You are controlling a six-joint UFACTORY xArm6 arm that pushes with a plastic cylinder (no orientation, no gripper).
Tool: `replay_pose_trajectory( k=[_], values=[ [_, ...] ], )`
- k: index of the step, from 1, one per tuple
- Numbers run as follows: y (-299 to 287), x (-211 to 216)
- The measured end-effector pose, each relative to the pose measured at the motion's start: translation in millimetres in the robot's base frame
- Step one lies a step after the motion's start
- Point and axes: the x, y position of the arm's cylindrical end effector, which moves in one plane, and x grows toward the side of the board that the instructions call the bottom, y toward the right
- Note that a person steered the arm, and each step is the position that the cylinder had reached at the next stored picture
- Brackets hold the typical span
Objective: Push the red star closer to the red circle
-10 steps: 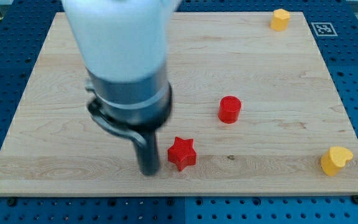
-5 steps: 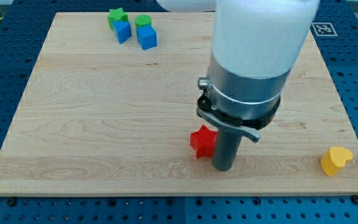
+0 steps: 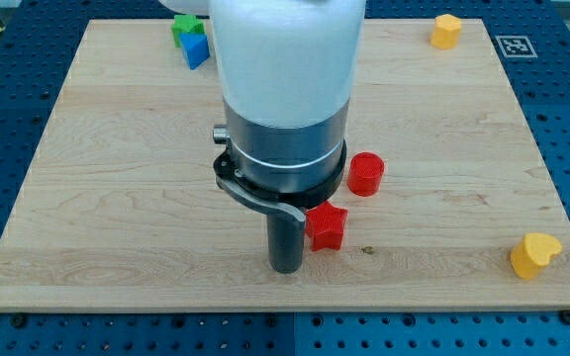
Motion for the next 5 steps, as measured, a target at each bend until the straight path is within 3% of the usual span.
replay_pose_trajectory(
  k=[5],
  values=[
    [46.2, -10.2]
  ],
)
